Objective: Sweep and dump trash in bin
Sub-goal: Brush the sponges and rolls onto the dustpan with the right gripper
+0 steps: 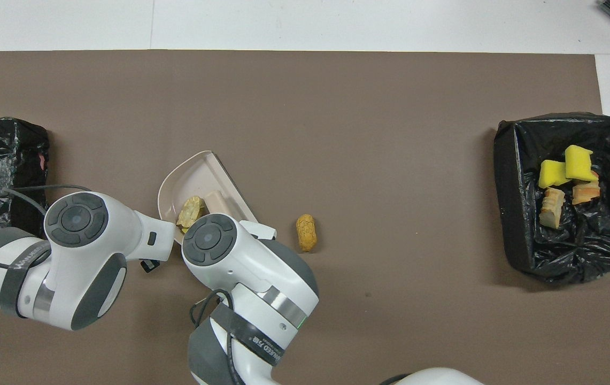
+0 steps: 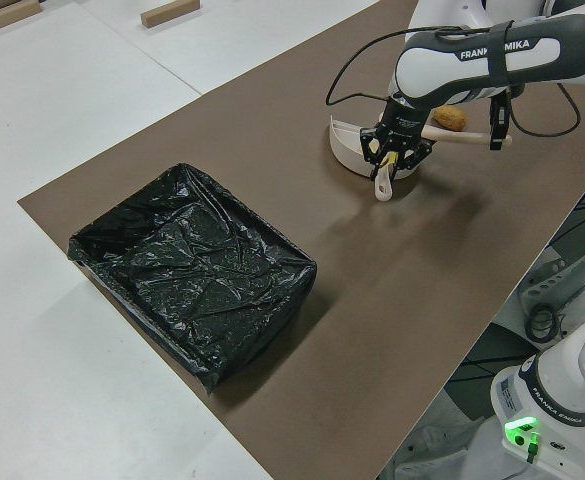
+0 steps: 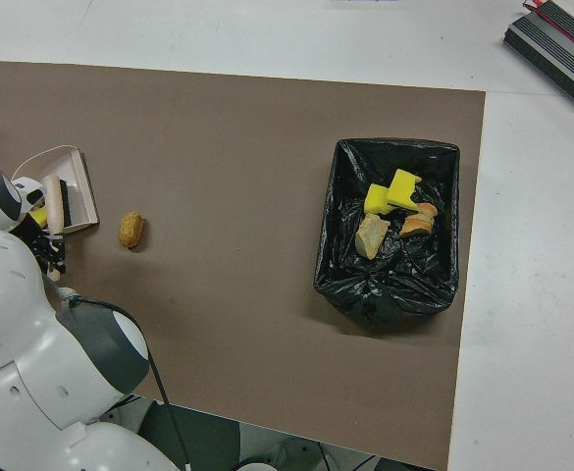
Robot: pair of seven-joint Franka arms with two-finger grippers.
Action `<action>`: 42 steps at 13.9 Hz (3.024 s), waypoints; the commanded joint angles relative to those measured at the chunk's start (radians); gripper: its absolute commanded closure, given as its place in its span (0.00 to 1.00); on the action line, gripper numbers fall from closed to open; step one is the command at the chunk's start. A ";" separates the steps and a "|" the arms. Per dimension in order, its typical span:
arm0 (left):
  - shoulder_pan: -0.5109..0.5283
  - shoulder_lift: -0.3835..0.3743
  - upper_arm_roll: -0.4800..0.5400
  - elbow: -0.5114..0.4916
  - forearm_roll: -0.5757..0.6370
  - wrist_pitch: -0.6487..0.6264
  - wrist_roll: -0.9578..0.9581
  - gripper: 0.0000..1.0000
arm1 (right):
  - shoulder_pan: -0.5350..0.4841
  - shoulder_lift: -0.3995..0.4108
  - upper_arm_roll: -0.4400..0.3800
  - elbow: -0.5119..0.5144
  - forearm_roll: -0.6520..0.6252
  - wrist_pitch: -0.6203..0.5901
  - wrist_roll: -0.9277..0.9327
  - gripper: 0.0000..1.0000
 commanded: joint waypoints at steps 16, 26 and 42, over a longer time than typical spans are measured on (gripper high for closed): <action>-0.067 -0.007 0.006 0.001 0.003 -0.038 0.306 1.00 | -0.279 -0.318 0.008 -0.479 0.187 0.048 0.212 1.00; -0.066 -0.007 0.006 0.000 0.000 -0.035 0.289 1.00 | -0.087 -0.192 0.010 -0.422 0.316 0.324 0.191 1.00; -0.027 0.006 0.006 0.021 -0.104 0.022 0.172 1.00 | -0.110 -0.268 0.007 -0.365 0.385 0.208 0.180 1.00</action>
